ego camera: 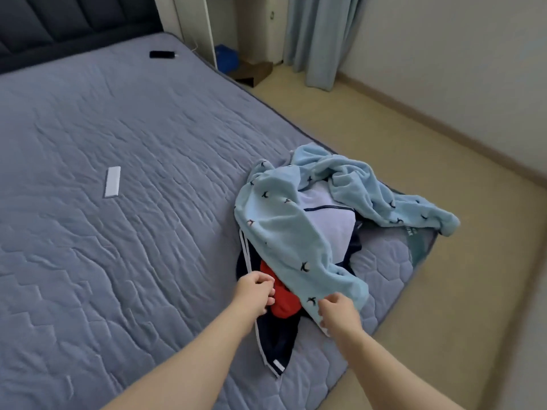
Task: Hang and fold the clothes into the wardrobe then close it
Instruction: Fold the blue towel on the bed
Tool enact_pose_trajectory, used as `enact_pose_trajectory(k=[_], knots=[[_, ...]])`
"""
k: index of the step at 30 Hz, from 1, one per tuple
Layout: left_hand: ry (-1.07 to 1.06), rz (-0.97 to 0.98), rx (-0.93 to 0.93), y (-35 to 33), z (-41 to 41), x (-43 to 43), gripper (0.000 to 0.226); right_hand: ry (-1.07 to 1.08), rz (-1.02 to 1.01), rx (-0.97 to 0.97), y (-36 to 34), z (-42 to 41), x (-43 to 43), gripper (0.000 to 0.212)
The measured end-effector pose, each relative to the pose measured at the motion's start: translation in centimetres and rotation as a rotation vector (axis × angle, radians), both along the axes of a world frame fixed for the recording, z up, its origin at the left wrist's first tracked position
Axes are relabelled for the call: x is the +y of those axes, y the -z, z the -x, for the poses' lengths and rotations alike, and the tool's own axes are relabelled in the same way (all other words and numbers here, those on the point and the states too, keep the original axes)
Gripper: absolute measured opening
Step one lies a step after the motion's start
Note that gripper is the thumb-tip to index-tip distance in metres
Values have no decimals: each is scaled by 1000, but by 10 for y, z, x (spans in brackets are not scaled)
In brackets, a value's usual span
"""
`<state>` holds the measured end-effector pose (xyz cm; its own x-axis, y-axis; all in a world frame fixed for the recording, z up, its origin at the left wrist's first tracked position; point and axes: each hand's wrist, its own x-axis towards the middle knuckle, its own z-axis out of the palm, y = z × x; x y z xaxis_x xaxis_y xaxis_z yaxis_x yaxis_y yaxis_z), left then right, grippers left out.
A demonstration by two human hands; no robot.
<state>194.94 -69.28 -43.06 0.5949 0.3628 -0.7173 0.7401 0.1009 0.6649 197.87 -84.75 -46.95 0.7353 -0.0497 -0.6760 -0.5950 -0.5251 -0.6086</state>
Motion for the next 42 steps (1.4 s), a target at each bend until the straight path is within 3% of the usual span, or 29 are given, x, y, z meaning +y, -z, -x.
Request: enact_pose_trajectory(k=[3, 7, 10, 12, 15, 18, 21, 23, 26, 30, 39, 42], knots=[[10, -14, 67, 32, -47, -10, 16, -146, 73, 14, 32, -67, 2, 15], [19, -39, 142, 71, -82, -10, 16, -331, 180, -67, 75, -123, 7, 56], [-43, 21, 196, 91, -93, -14, 15, -418, 216, -100, 99, -140, 9, 71], [-69, 63, 219, 100, -97, -18, 14, -387, 133, -73, 109, -148, 7, 73], [-144, 131, 216, 106, -94, -22, 12, -373, -14, -61, 107, -148, 6, 58], [-197, 186, 171, 98, -90, -24, 24, -294, -305, -11, 78, -132, 13, 46], [-348, 327, 136, 78, -86, -22, 42, -373, -431, 134, 40, -99, 24, 47], [-495, 397, 103, 60, -80, -19, 42, -426, -474, 216, 19, -77, 27, 45], [-587, 330, 20, 27, -61, -5, 40, -401, -507, 274, -13, -57, 27, 39], [-513, 220, -136, -34, -21, 25, 26, -28, -544, 309, -59, -43, 32, 13], [-381, 217, -401, -161, 110, 87, 15, 92, -680, 391, -142, 14, 87, 61], [-315, 275, -430, -186, 165, 92, 23, 58, -817, 462, -165, 39, 112, 50]])
